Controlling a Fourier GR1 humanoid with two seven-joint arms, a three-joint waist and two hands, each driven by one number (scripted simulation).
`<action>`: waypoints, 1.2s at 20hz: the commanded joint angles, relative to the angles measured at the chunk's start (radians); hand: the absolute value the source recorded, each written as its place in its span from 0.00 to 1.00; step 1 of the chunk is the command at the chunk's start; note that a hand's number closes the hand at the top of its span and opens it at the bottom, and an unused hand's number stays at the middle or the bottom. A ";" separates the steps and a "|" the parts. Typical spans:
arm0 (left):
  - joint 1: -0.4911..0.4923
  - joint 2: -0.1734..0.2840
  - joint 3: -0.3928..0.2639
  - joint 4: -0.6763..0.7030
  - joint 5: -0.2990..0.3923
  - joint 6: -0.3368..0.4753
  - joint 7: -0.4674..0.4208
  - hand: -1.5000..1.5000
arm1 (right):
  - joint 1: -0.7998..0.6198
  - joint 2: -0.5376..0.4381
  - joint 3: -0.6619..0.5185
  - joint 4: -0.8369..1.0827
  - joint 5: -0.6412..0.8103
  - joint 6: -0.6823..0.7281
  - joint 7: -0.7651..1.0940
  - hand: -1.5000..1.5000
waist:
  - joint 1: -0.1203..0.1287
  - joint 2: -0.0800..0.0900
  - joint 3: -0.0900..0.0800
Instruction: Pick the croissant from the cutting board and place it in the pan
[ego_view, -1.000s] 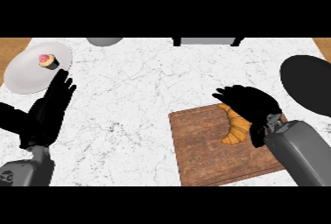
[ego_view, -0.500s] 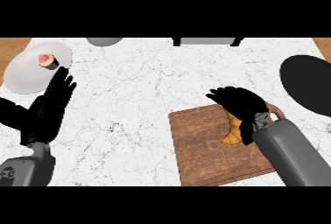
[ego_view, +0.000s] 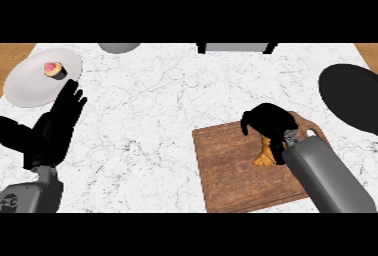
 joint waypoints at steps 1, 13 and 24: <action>0.008 -0.034 -0.025 0.002 -0.029 0.014 -0.004 0.50 | 0.007 0.009 -0.004 0.074 0.022 -0.083 -0.098 1.00 | 0.001 0.006 0.006; -0.038 -0.023 0.008 -0.049 -0.022 0.029 0.091 0.50 | 0.048 0.027 -0.158 -0.063 -0.017 -0.125 -0.061 1.00 | -0.008 0.002 0.006; -0.005 -0.005 0.045 0.008 -0.016 0.002 0.027 0.50 | 0.260 -0.003 -0.300 -0.556 0.031 -0.237 0.231 1.00 | -0.036 -0.003 0.005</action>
